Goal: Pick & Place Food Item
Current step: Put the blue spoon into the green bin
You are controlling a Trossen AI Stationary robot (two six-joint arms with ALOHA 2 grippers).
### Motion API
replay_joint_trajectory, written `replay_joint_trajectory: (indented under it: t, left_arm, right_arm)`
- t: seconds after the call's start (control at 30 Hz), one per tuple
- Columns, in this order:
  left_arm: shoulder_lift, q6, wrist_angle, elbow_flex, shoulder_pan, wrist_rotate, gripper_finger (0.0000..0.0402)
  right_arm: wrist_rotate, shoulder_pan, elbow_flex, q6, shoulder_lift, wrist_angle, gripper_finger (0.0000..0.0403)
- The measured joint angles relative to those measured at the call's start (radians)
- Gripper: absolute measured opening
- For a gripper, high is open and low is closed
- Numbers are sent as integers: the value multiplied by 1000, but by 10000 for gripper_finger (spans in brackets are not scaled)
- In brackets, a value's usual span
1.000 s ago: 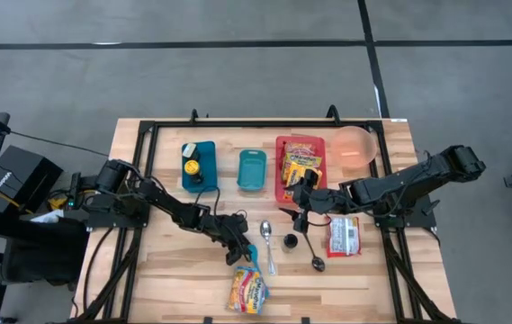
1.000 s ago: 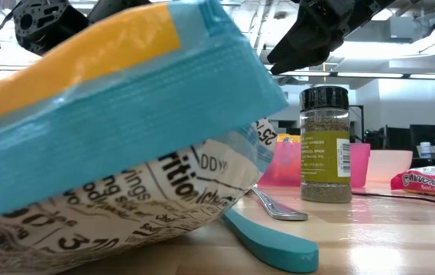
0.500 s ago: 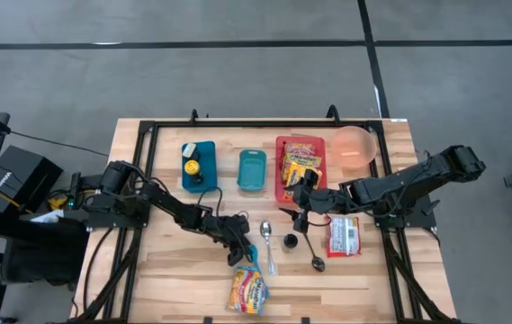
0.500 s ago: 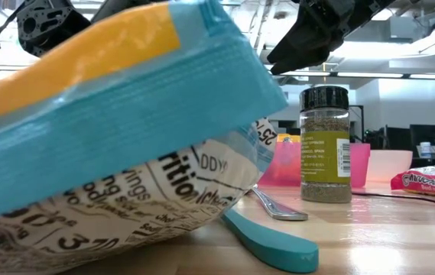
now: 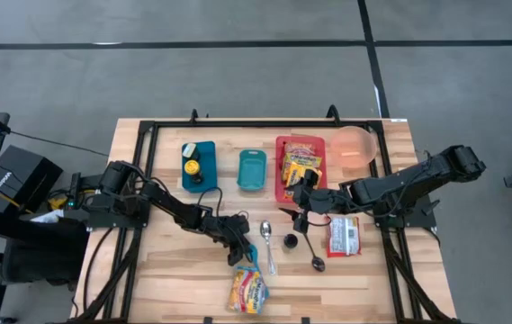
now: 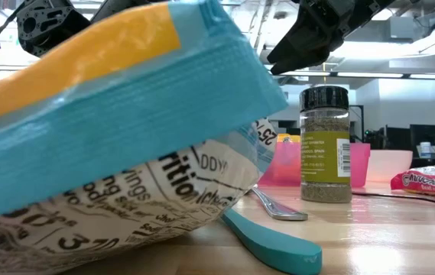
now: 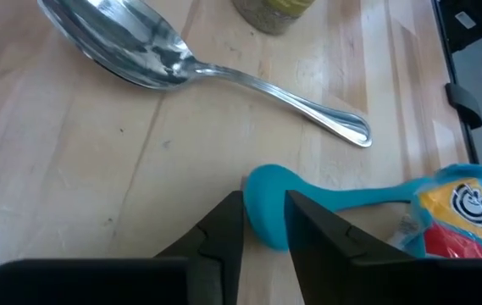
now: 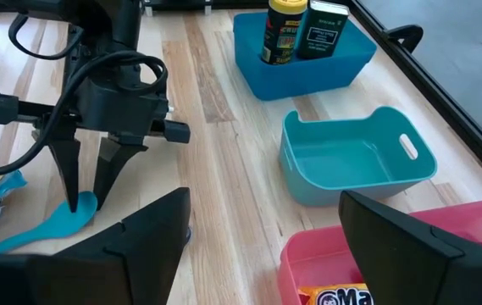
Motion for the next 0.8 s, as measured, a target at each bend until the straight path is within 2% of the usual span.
replay_joint_trajectory:
  t: [0.47, 0.8]
  left_arm:
    - [-2, 26, -4, 0, 0, -25, 27]
    - [-2, 26, -5, 1, 0, -25, 20]
  right_arm:
    - [0, 0, 0, 0, 0, 0, 297]
    - [0, 0, 0, 0, 0, 0, 297]
